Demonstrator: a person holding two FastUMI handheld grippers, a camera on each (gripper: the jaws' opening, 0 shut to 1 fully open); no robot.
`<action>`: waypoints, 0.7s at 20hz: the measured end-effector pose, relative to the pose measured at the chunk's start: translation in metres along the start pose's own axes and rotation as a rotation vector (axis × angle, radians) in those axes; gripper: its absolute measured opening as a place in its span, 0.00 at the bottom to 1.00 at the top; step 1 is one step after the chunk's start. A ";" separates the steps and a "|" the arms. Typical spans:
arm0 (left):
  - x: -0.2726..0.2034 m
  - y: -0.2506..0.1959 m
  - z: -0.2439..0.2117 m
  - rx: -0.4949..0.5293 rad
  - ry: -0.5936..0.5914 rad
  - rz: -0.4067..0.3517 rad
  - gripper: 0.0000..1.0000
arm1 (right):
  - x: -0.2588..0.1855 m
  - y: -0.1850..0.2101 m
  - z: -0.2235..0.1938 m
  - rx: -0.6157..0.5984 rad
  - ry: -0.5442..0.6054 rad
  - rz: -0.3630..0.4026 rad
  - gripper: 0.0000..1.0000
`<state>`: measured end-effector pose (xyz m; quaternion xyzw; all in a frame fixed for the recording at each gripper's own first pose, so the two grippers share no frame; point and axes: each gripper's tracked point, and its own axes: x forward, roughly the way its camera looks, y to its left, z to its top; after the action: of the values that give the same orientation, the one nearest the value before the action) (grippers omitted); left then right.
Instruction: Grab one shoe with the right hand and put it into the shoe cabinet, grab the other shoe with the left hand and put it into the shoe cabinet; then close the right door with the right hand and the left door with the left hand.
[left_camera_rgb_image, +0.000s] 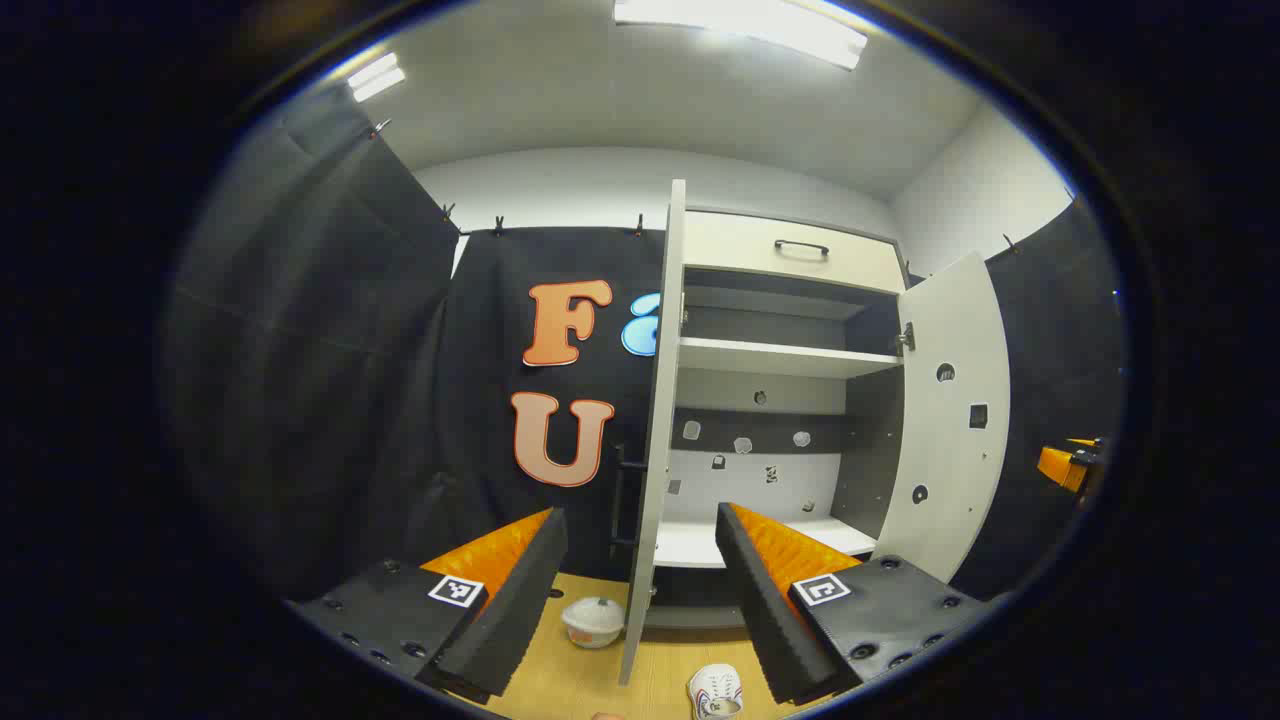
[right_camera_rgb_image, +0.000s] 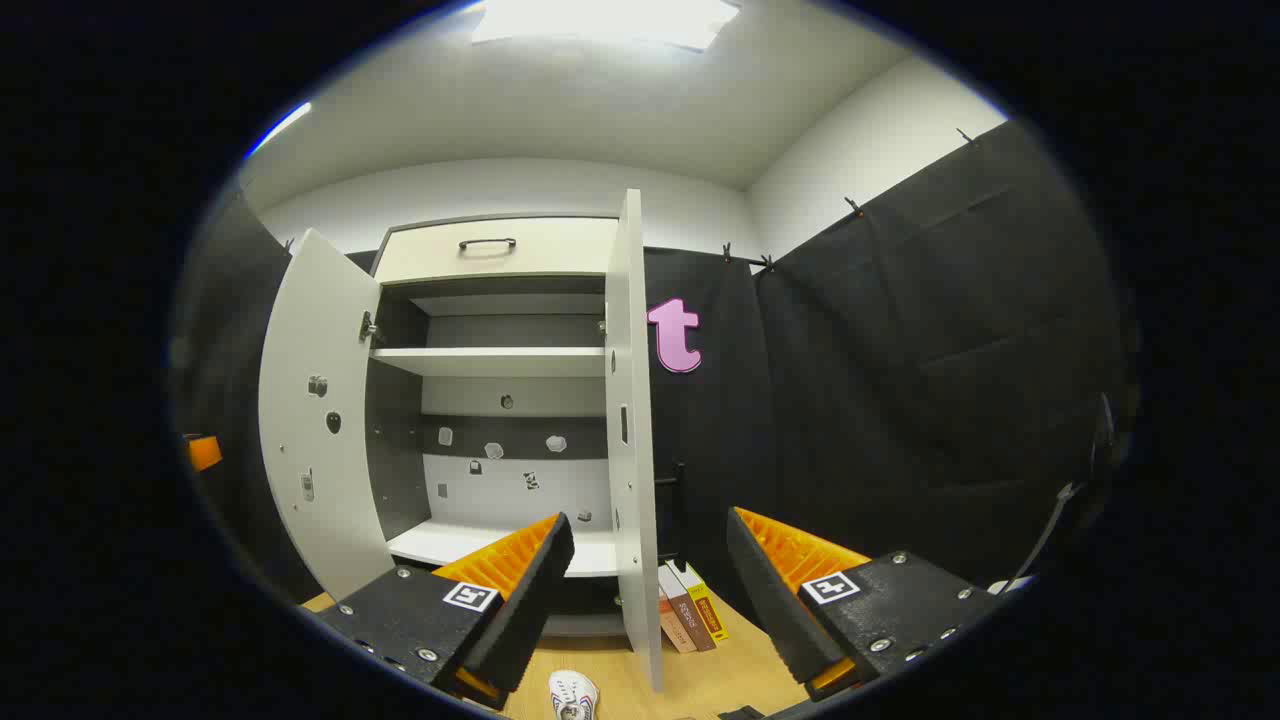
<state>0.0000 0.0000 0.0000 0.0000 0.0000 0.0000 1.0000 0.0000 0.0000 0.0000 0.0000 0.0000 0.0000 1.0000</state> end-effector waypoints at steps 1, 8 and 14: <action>0.000 0.000 -0.001 0.003 0.009 0.001 0.98 | 0.000 0.001 0.000 -0.003 -0.001 0.000 0.94; -0.001 -0.005 -0.006 0.020 0.024 -0.009 0.96 | 0.000 0.002 -0.005 -0.005 0.008 -0.004 0.95; -0.001 -0.003 -0.008 0.009 0.027 -0.012 0.95 | -0.002 0.007 -0.016 -0.026 0.027 0.000 0.95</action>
<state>-0.0014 -0.0031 -0.0077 0.0044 0.0137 -0.0060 0.9999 -0.0025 0.0074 -0.0155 -0.0129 0.0136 -0.0001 0.9998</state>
